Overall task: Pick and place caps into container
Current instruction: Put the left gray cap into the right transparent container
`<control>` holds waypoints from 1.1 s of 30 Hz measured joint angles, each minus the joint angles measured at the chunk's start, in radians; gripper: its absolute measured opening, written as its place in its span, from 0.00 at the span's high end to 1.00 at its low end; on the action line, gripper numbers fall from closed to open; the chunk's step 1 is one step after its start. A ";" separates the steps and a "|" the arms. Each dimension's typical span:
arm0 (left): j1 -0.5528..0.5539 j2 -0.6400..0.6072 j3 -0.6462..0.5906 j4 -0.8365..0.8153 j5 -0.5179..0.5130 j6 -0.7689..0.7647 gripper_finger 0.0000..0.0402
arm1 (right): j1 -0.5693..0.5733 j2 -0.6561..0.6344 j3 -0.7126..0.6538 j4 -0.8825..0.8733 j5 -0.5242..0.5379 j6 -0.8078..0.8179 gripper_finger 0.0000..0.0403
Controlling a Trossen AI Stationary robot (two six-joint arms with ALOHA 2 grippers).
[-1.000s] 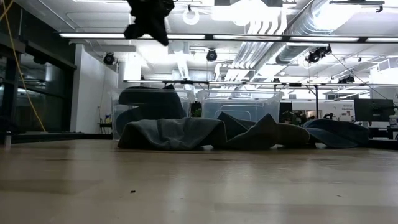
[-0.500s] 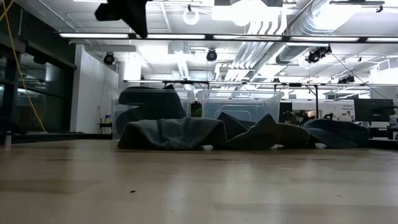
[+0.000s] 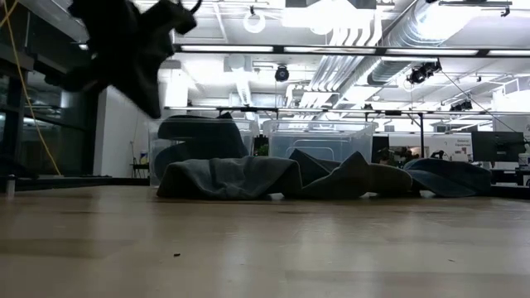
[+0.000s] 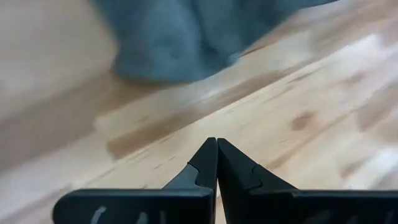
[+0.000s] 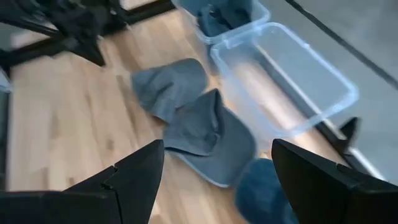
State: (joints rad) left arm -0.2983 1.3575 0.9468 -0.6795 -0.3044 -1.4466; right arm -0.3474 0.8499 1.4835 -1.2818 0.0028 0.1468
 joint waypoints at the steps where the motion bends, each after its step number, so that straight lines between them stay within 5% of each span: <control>1: -0.012 0.000 -0.024 0.033 -0.001 -0.035 1.00 | 0.003 -0.026 -0.041 0.027 -0.016 0.010 0.27; 7: -0.078 0.001 -0.133 0.209 -0.060 -0.312 1.00 | 0.010 -0.151 -0.256 0.166 -0.098 0.077 0.27; 14: -0.175 0.001 -0.246 0.385 -0.360 -0.788 1.00 | 0.010 -0.227 -0.403 0.289 -0.131 0.115 0.27; 17: -0.180 0.001 -0.270 0.415 -0.449 -0.844 1.00 | 0.010 -0.240 -0.435 0.327 -0.131 0.112 0.27; 22: -0.134 0.009 -0.272 0.434 -0.441 -0.827 0.98 | 0.010 -0.242 -0.452 0.378 -0.131 0.089 0.27; 26: -0.112 0.042 -0.272 0.457 -0.418 -0.787 0.86 | 0.010 -0.242 -0.452 0.403 -0.133 0.078 0.27; 33: -0.114 0.121 -0.272 0.511 -0.361 -0.829 0.51 | 0.010 -0.244 -0.452 0.405 -0.145 0.073 0.27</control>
State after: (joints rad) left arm -0.4123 1.4784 0.6749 -0.1689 -0.6652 -2.2752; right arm -0.3374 0.6064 1.0313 -0.8773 -0.1417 0.2198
